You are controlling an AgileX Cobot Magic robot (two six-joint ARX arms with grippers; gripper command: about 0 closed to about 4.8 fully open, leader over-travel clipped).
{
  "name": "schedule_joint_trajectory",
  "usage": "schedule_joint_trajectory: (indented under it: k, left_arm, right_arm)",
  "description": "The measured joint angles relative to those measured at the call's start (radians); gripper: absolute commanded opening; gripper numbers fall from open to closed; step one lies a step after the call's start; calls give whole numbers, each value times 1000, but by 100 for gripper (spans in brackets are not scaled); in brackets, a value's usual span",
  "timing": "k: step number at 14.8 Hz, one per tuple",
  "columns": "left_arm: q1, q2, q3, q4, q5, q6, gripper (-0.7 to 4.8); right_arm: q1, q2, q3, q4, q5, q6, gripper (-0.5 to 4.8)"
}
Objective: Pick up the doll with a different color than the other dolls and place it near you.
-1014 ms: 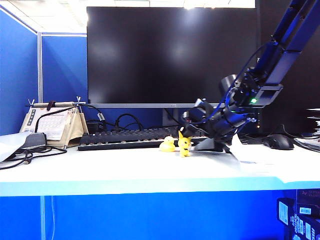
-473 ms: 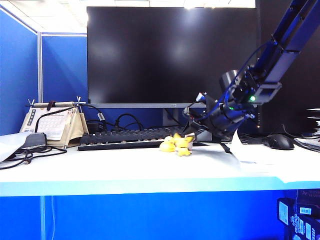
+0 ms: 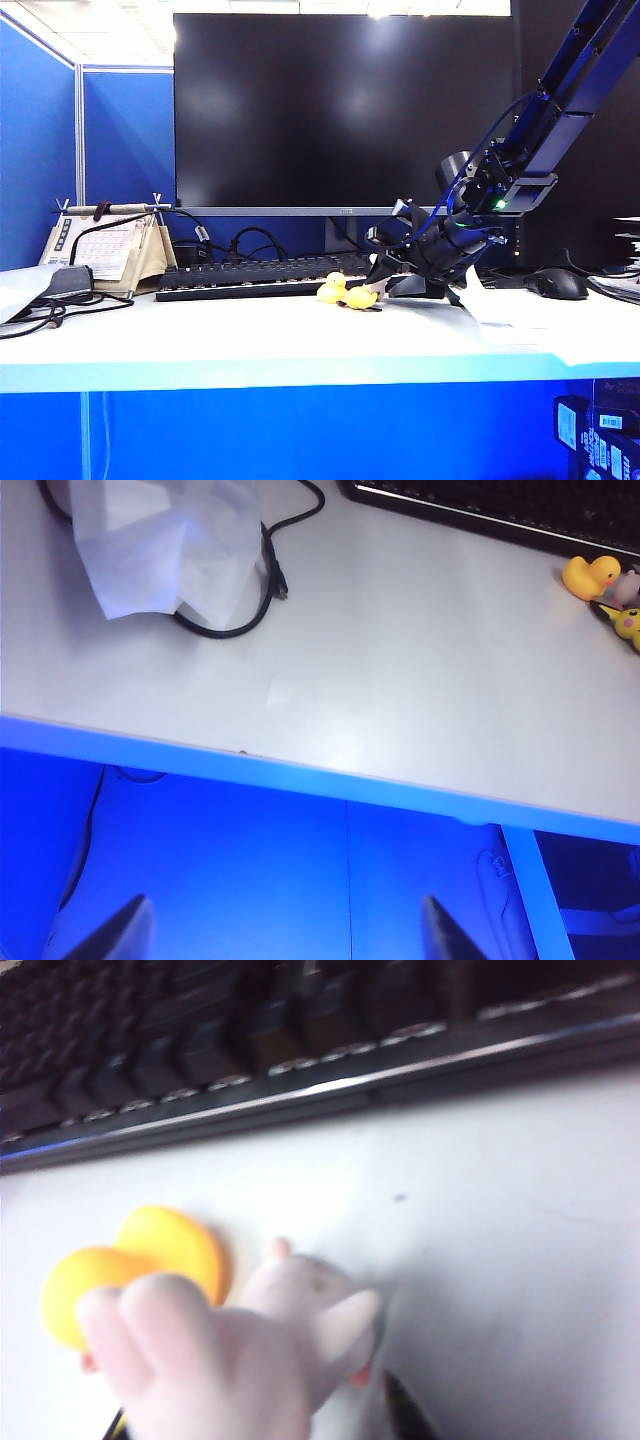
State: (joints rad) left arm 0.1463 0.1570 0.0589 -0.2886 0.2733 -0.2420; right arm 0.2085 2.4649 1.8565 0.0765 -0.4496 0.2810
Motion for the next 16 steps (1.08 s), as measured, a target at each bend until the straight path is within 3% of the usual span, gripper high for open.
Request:
schedule_joint_trajectory:
  k: [3, 6, 7, 8, 9, 16]
  left_arm:
    - [0, 0, 0, 0, 0, 0, 350]
    - [0, 0, 0, 0, 0, 0, 350]
    - [0, 0, 0, 0, 0, 0, 350]
    - [0, 0, 0, 0, 0, 0, 350]
    - [0, 0, 0, 0, 0, 0, 350]
    - [0, 0, 0, 0, 0, 0, 350]
  right_arm:
    - [-1, 0, 3, 23, 9, 0, 95]
    - [0, 0, 4, 39, 10, 0, 85]
    - [-1, 0, 4, 40, 10, 0, 95]
    - [-1, 0, 4, 45, 10, 0, 165]
    - [-1, 0, 4, 54, 10, -1, 286]
    - [-2, 38, 56, 60, 69, 4, 284]
